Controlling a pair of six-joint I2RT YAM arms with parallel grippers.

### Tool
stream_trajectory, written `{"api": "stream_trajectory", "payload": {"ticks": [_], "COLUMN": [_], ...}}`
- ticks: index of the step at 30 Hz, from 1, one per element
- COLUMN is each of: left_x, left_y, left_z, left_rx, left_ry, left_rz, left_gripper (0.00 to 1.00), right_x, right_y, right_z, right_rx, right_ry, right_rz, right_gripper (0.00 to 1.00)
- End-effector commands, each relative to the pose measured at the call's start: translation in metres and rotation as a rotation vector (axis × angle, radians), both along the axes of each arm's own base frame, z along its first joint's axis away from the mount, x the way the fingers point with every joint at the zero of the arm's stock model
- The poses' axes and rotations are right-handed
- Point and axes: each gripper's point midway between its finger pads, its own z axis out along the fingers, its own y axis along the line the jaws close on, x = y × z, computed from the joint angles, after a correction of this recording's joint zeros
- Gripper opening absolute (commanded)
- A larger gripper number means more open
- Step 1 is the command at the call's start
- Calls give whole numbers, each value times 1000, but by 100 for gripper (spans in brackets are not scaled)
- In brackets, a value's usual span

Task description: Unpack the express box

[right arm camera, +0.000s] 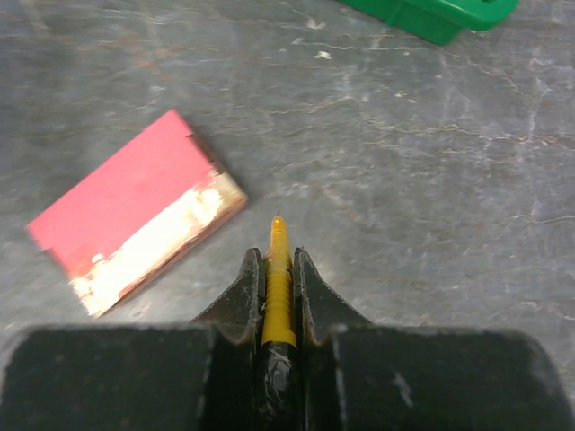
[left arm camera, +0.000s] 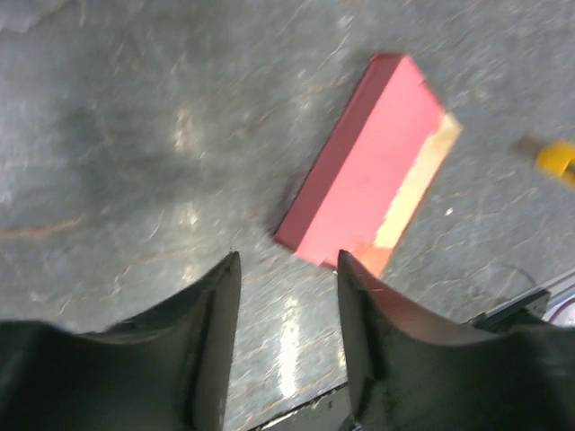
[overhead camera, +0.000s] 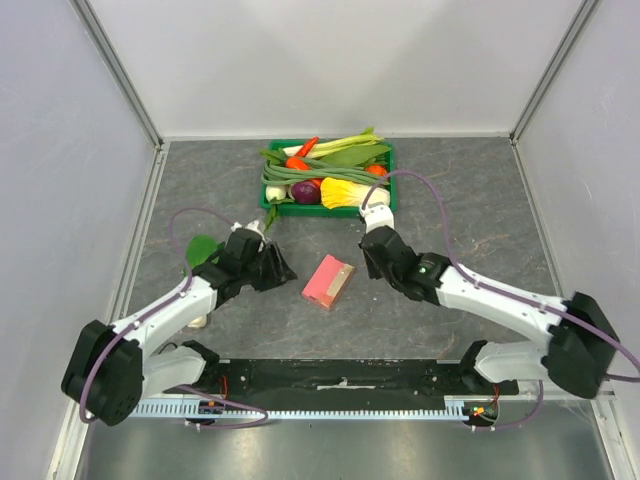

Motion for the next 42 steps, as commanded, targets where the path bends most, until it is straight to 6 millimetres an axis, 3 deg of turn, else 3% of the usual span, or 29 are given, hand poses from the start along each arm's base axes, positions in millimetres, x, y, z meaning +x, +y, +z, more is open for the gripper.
{"api": "stream_trajectory", "payload": {"ticks": [1, 3, 4, 7, 11, 17, 23, 32, 33, 37, 42], "left_x": [-31, -39, -44, -52, -53, -30, -13, 17, 19, 41, 56], "left_y": [10, 8, 4, -3, -16, -41, -51, -65, -64, -75, -90], "left_z": [-25, -31, -33, -43, -52, -44, -40, -34, -40, -33, -31], "left_rx": [-3, -12, -27, -42, -72, -133, -114, -98, -81, -73, -92], "left_ry": [101, 112, 127, 167, 200, 181, 161, 127, 142, 113, 111], "left_rz": [21, -15, -44, -102, -139, -189, -224, -238, -233, -245, -283], "left_gripper": [41, 33, 26, 14, 8, 9, 9, 8, 9, 9, 9], "right_x": [56, 69, 77, 86, 83, 61, 40, 9, 2, -18, -44], "right_y": [13, 20, 26, 41, 53, 45, 38, 31, 31, 24, 21], "right_z": [14, 2, 9, 2, -12, -18, -31, -16, -19, -21, -26], "right_rx": [0, -30, -27, -32, -19, 21, 29, 93, 94, 110, 130], "right_ry": [-79, -58, -71, -55, -2, 56, 121, 158, 171, 198, 227], "right_rz": [1, 19, 35, 75, 123, 123, 144, 178, 188, 180, 179], "right_gripper": [0, 0, 0, 0, 0, 0, 0, 0, 0, 0, 0]}}
